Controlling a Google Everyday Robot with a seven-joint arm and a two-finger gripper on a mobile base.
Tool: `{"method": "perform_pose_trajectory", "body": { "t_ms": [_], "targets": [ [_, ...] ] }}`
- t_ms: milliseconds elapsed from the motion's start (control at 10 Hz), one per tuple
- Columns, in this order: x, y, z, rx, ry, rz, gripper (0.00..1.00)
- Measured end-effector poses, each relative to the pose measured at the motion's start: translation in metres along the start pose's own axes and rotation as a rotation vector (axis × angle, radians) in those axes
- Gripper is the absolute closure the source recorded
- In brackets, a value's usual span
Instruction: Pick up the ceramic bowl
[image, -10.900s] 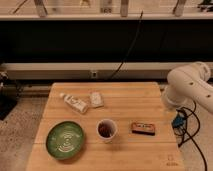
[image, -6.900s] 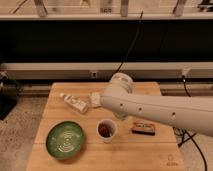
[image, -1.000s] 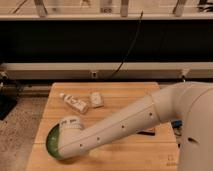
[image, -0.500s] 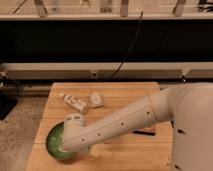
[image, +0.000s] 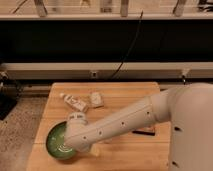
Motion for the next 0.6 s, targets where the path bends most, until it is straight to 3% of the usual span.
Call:
{"method": "perform_pose_trajectory", "body": {
  "t_ms": [400, 600],
  "targets": [
    [-0.0013, -0.0027, 0.0052, -0.002, -0.010, -0.003, 0.20],
    [-0.0015, -0.0021, 0.0059, 0.001, -0.014, -0.001, 0.32]
  ]
}}
